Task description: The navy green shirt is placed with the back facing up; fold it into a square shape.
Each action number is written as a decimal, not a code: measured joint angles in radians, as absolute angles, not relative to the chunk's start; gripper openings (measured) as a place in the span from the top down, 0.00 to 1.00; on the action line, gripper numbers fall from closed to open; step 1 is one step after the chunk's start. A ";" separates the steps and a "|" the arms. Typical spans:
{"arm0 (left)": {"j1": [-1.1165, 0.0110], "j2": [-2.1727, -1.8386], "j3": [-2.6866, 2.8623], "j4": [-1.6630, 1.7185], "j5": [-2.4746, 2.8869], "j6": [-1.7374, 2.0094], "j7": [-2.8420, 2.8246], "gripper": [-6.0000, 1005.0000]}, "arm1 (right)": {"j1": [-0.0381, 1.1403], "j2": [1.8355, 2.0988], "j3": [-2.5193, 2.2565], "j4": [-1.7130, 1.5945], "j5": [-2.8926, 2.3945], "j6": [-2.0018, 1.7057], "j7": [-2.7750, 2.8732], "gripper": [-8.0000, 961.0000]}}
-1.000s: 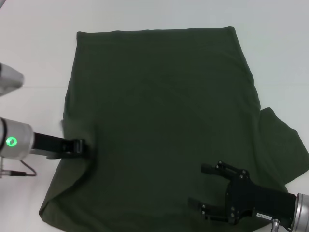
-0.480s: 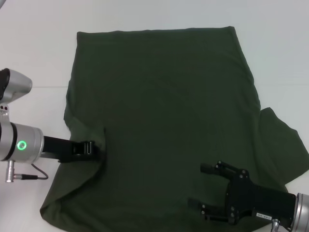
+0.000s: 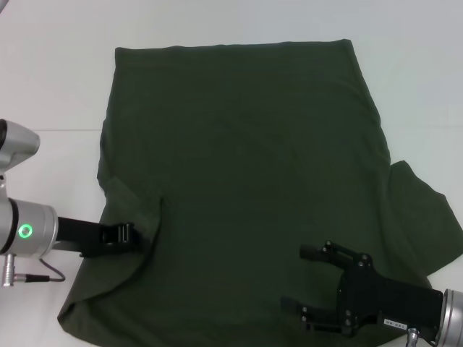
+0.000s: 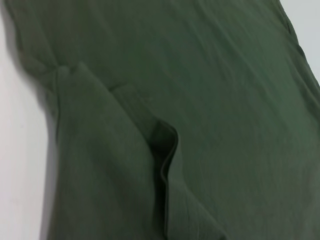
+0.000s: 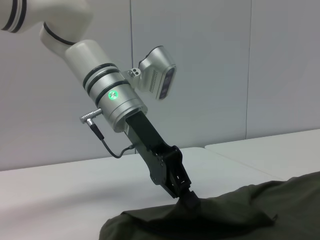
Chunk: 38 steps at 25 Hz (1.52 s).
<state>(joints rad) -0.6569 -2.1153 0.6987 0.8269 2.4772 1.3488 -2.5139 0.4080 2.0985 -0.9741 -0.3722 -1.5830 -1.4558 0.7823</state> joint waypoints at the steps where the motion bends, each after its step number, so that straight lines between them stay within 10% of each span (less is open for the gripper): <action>1: -0.654 -2.114 0.698 0.826 2.476 1.355 -2.516 0.97 | 0.408 2.098 -0.975 -0.372 -1.583 -1.456 0.782 0.05; 11: -0.644 -2.069 0.694 0.792 2.372 1.469 -2.511 0.84 | 0.409 2.098 -0.974 -0.373 -1.583 -1.456 0.782 0.05; 25: -0.571 -2.029 0.558 0.768 2.166 1.758 -1.921 0.25 | 0.411 2.099 -0.972 -0.368 -1.583 -1.457 0.790 0.05; 38: -0.268 -2.166 0.533 1.003 2.157 1.851 -1.185 0.16 | 0.413 2.092 -0.959 -0.421 -1.573 -1.460 0.922 0.05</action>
<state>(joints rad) -0.2679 -2.1660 0.5326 1.0035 2.1565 1.8509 -1.1850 0.4132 2.0924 -0.9587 -0.4210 -1.5732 -1.4601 0.9222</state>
